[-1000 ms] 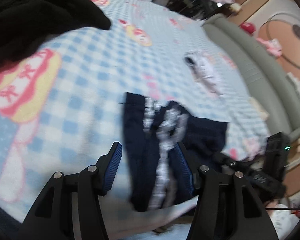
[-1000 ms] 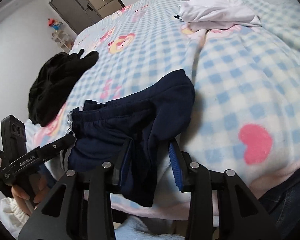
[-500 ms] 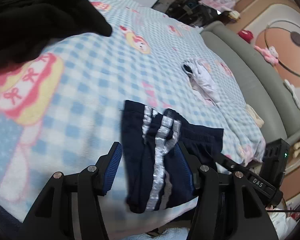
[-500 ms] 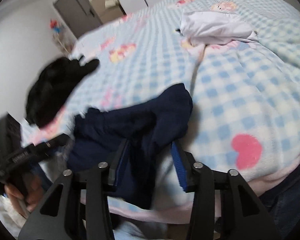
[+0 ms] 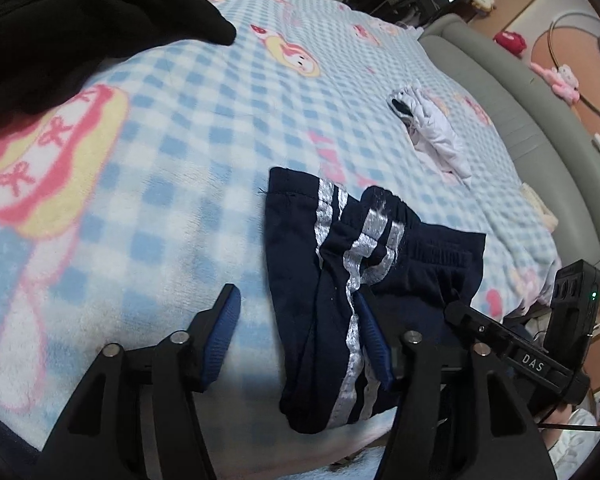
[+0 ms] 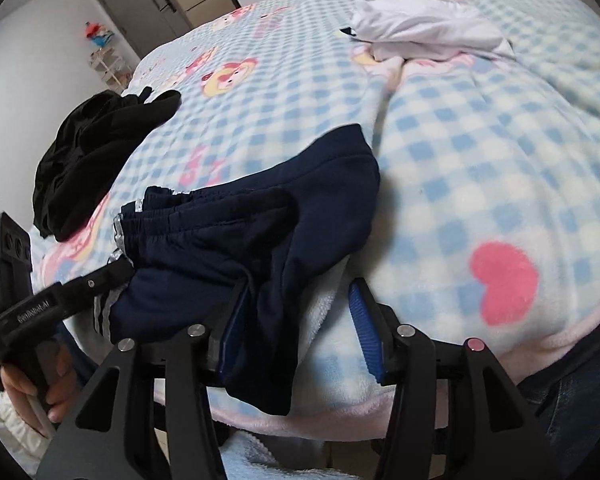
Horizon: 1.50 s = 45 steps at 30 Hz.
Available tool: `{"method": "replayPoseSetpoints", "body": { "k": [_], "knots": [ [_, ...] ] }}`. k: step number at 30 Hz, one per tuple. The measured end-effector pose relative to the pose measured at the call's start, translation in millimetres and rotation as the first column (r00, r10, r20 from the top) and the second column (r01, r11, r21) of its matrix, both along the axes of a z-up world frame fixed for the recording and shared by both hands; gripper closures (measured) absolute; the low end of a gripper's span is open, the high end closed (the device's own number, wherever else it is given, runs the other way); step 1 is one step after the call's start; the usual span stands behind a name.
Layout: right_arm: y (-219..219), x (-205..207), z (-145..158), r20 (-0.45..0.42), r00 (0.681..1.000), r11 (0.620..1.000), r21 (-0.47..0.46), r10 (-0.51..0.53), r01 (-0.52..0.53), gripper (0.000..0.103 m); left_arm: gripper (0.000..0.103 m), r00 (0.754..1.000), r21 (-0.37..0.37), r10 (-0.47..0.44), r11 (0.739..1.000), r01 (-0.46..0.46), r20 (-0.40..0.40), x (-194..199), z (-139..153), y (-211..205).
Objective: Fold clothes
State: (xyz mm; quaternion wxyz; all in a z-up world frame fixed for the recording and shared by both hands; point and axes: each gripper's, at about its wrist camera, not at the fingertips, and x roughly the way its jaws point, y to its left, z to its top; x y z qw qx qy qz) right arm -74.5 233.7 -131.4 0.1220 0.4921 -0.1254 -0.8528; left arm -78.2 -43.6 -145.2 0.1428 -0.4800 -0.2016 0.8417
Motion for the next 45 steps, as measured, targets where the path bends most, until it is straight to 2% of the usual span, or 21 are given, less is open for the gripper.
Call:
{"method": "replayPoseSetpoints", "body": {
  "k": [2, 5, 7, 8, 9, 11, 13, 14, 15, 16, 17, 18, 21, 27, 30, 34, 37, 42, 45],
  "knots": [
    [-7.7, -2.6, -7.6, 0.032, 0.999, 0.999, 0.006, 0.04, -0.04, 0.041, 0.034, 1.0, -0.018, -0.019, 1.0, 0.019, 0.011, -2.4, -3.9, 4.6],
    [-18.9, 1.5, -10.8, 0.035, 0.996, 0.996, 0.03, 0.086, -0.087, 0.041, 0.032, 0.999, -0.033, -0.035, 0.999, 0.036, 0.011, -3.8, -4.6, 8.7],
    [-21.9, 3.6, -7.5, 0.019, 0.995, 0.994, 0.023, 0.103, -0.103, 0.056, 0.041, 0.999, -0.018, -0.042, 0.999, 0.043, 0.012, -5.1, -4.0, 9.4],
    [-22.3, 3.3, -5.9, 0.012, 0.994, 0.994, 0.017, 0.104, -0.104, 0.063, 0.058, 0.999, 0.0, -0.05, 0.999, 0.05, 0.012, -5.7, -3.1, 9.9],
    [-21.4, 2.4, -4.9, 0.008, 0.995, 0.995, 0.007, 0.102, -0.102, 0.066, 0.064, 0.998, 0.025, -0.063, 0.998, 0.063, 0.011, -6.4, -1.2, 10.8],
    [-17.2, -0.7, -4.1, 0.008, 0.996, 0.996, -0.019, 0.091, -0.091, 0.068, 0.064, 0.997, 0.028, -0.074, 0.997, 0.074, -0.003, -6.5, 2.9, 12.1],
    [-11.7, -6.6, -7.6, 0.037, 0.996, 0.995, -0.062, 0.076, -0.074, 0.063, 0.064, 0.997, 0.034, -0.071, 0.997, 0.07, 0.019, -8.4, -0.5, 12.1],
    [-10.1, -9.3, -10.9, 0.061, 0.996, 0.995, -0.079, 0.07, -0.065, 0.059, 0.074, 0.998, 0.044, -0.065, 0.997, 0.063, 0.026, -8.3, -0.1, 11.2],
    [-9.8, -9.9, -11.9, 0.07, 0.995, 0.995, -0.079, 0.068, -0.062, 0.066, 0.085, 0.998, 0.045, -0.065, 0.997, 0.064, 0.017, -7.2, 5.2, 11.4],
    [-10.8, -9.3, -9.4, 0.062, 0.996, 0.996, -0.067, 0.069, -0.065, 0.072, 0.086, 0.997, 0.033, -0.074, 0.997, 0.074, -0.005, -5.6, 14.2, 14.2],
    [-12.3, -6.7, -2.3, 0.039, 0.996, 0.996, -0.049, 0.076, -0.074, 0.085, 0.089, 0.996, 0.021, -0.086, 0.996, 0.086, -0.025, -4.4, 23.3, 17.8],
    [-13.4, -3.4, 6.9, 0.009, 0.996, 0.996, -0.031, 0.083, -0.083, 0.09, 0.09, 0.994, 0.011, -0.105, 0.994, 0.106, -0.043, -4.6, 32.6, 23.9],
    [-7.6, 2.7, 34.1, -0.057, 0.996, 0.995, -0.06, 0.075, -0.078, 0.092, 0.09, 0.982, -0.014, -0.163, 0.987, 0.162, -0.097, -6.0, 60.8, 43.7],
    [18.6, 5.8, 52.7, -0.041, 0.999, 0.986, -0.162, 0.019, -0.025, 0.093, 0.09, 0.963, 0.003, -0.23, 0.973, 0.233, -0.139, -18.0, 87.7, 71.5],
    [32.2, 9.0, 64.9, -0.052, 0.999, 0.985, -0.173, -0.007, -0.002, 0.094, 0.09, 0.955, 0.024, -0.259, 0.964, 0.265, -0.142, -25.2, 93.9, 84.0],
    [46.4, 8.5, 84.8, -0.112, 0.993, 0.989, -0.148, -0.034, 0.017, 0.094, 0.09, 0.945, 0.052, -0.291, 0.952, 0.302, -0.151, -33.7, 99.0, 102.2],
    [62.2, 5.8, 85.4, -0.112, 0.991, 0.989, -0.14, -0.069, 0.053, 0.094, 0.09, 0.936, 0.063, -0.324, 0.94, 0.335, -0.141, -45.5, 97.8, 121.0],
    [92.7, -4.1, 75.0, -0.067, 0.988, 0.976, -0.179, -0.139, 0.125, 0.094, 0.09, 0.926, 0.067, -0.361, 0.927, 0.37, -0.109, -60.4, 93.2, 143.0],
    [103.3, -20.9, 83.9, -0.087, 0.986, 0.975, -0.184, -0.143, 0.126, 0.094, 0.09, 0.92, 0.074, -0.377, 0.92, 0.386, -0.109, -74.0, 99.2, 153.8]
  ]
}}
